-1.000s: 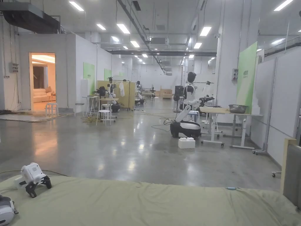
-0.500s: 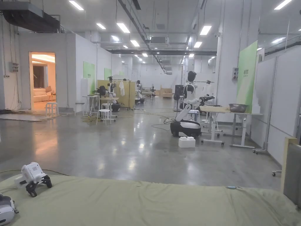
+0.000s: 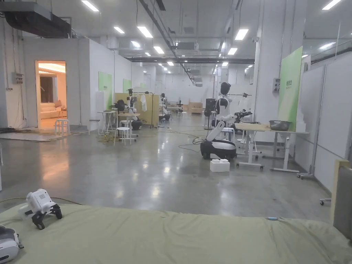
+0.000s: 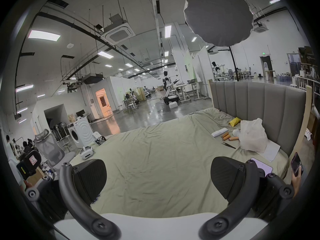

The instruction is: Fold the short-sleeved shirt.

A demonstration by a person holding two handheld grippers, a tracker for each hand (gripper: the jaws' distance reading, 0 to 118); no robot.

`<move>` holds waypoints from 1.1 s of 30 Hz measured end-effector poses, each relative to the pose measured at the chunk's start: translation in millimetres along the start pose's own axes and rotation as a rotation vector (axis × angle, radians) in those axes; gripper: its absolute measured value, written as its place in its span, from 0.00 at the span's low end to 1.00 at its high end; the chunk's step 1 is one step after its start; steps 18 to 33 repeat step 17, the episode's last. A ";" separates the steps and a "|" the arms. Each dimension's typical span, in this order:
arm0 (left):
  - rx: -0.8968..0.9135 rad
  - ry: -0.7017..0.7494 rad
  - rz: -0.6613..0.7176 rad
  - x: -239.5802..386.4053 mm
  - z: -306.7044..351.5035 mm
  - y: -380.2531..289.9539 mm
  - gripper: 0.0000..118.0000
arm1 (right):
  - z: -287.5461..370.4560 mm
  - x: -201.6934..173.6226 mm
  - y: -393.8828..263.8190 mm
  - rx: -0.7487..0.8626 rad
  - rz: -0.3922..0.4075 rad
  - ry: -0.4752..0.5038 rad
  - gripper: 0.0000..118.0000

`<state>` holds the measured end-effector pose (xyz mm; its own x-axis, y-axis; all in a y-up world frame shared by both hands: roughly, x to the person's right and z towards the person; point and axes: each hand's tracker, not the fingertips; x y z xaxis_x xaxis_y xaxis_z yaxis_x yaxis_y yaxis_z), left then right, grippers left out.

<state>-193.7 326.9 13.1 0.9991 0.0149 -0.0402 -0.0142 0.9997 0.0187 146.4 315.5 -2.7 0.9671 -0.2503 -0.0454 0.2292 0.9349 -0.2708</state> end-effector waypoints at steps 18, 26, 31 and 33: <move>0.009 0.016 -0.036 6.8 -4.6 -1.3 1.00 | -10.4 1.5 -17.8 0.167 0.218 -0.032 1.00; 0.009 0.016 -0.036 6.8 -4.6 -1.3 1.00 | -10.4 1.5 -17.8 0.167 0.218 -0.032 1.00; 0.009 0.016 -0.036 6.8 -4.6 -1.3 1.00 | -10.4 1.5 -17.8 0.167 0.218 -0.032 1.00; 0.009 0.016 -0.036 6.8 -4.6 -1.3 1.00 | -10.4 1.5 -17.8 0.167 0.218 -0.032 1.00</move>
